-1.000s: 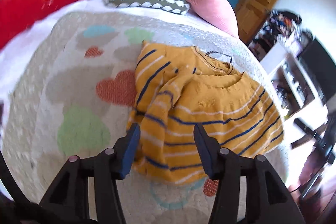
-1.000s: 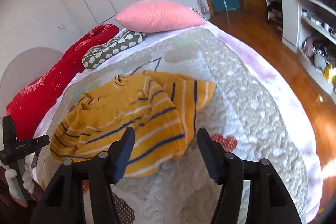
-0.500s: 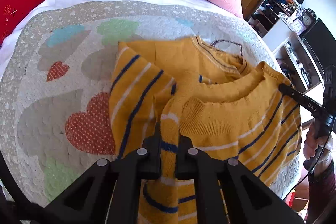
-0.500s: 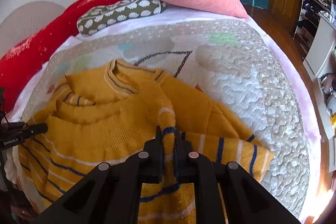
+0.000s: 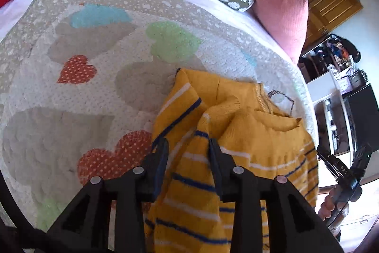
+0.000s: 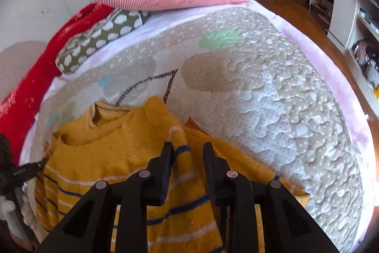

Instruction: Fold small clothes

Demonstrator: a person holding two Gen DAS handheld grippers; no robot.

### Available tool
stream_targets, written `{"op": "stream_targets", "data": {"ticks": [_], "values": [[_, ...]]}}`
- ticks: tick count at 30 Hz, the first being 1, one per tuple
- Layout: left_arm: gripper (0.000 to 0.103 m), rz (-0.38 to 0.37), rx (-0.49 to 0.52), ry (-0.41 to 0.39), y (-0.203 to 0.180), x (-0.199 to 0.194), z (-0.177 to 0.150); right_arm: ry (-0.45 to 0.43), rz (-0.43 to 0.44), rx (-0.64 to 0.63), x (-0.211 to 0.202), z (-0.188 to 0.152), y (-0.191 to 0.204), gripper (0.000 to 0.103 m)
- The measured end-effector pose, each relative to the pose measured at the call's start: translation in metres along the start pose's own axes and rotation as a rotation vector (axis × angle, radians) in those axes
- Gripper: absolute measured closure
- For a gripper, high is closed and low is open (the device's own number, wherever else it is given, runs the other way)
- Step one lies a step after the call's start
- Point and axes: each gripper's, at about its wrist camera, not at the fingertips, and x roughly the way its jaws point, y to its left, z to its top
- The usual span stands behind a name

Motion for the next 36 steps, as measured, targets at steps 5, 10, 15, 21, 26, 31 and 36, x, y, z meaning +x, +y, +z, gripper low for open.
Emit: {"op": "stream_targets", "data": {"ticks": [5,10,15,21,26,31,36], "values": [[0.056,-0.033,0.009,-0.082,0.019,-0.06,-0.036,-0.097,0.052,-0.002,-0.086,-0.033,-0.03,0.065],[0.055,-0.029,-0.024,-0.071,0.03,-0.08,-0.088,-0.064,0.102,-0.018,-0.126,-0.109,-0.052,0.065],[0.055,-0.055,-0.048,-0.04,0.021,-0.088,-0.145,-0.01,0.147,0.029,-0.106,-0.152,-0.062,0.065],[0.055,-0.055,-0.039,-0.045,0.002,-0.103,-0.189,0.017,0.27,0.035,-0.09,-0.158,-0.042,0.098],[0.055,-0.03,-0.068,-0.102,0.007,-0.127,-0.209,-0.044,-0.01,-0.05,-0.11,-0.139,-0.047,0.099],[0.054,0.02,-0.122,-0.146,0.028,-0.142,-0.222,-0.091,-0.273,-0.155,-0.126,-0.141,-0.03,0.1],[0.053,0.07,-0.131,-0.199,0.047,-0.155,-0.231,-0.179,-0.118,-0.261,-0.161,-0.144,0.041,0.095]]}}
